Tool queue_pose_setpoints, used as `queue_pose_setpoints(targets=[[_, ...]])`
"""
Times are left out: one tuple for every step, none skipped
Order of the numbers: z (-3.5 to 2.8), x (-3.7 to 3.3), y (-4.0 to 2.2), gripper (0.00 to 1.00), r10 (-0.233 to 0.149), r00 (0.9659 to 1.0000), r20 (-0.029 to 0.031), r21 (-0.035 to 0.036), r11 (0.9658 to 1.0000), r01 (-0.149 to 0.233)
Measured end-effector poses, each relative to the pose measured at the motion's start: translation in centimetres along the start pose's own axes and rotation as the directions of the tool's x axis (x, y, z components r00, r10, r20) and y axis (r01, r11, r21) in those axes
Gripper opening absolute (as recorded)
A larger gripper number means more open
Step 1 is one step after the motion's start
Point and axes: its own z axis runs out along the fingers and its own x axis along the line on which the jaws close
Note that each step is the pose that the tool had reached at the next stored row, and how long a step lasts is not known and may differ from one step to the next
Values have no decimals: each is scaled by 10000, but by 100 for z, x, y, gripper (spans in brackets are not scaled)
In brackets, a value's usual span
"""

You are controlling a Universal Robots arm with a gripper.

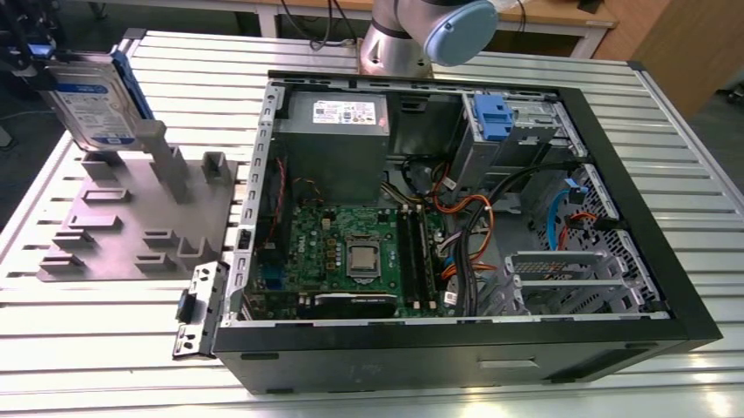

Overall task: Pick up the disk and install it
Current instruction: 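Pick up the disk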

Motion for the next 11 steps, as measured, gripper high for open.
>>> queue_pose_setpoints(targets=[[-8, 0, 0, 36, 0, 10000, 0, -1, 10000, 0], [-15, 0, 0, 36, 0, 10000, 0, -1, 10000, 0], [-21, -1, 0, 36, 0, 10000, 0, 0, 10000, 0], [-28, -1, 0, 36, 0, 10000, 0, 0, 10000, 0], [-37, -1, 0, 36, 0, 10000, -1, -1, 10000, 0], [-46, -1, 0, 36, 0, 10000, -1, -2, 10000, 0], [-53, -1, 0, 36, 0, 10000, 0, 0, 10000, 0], [-61, -2, 0, 36, 0, 10000, 0, 0, 10000, 0], [-70, -2, 0, 36, 0, 10000, 0, 0, 10000, 0], [-78, -2, 0, 36, 0, 10000, 0, 0, 10000, 0], [-87, -3, 0, 36, 1, 10000, -1, -1, 10000, -1]])
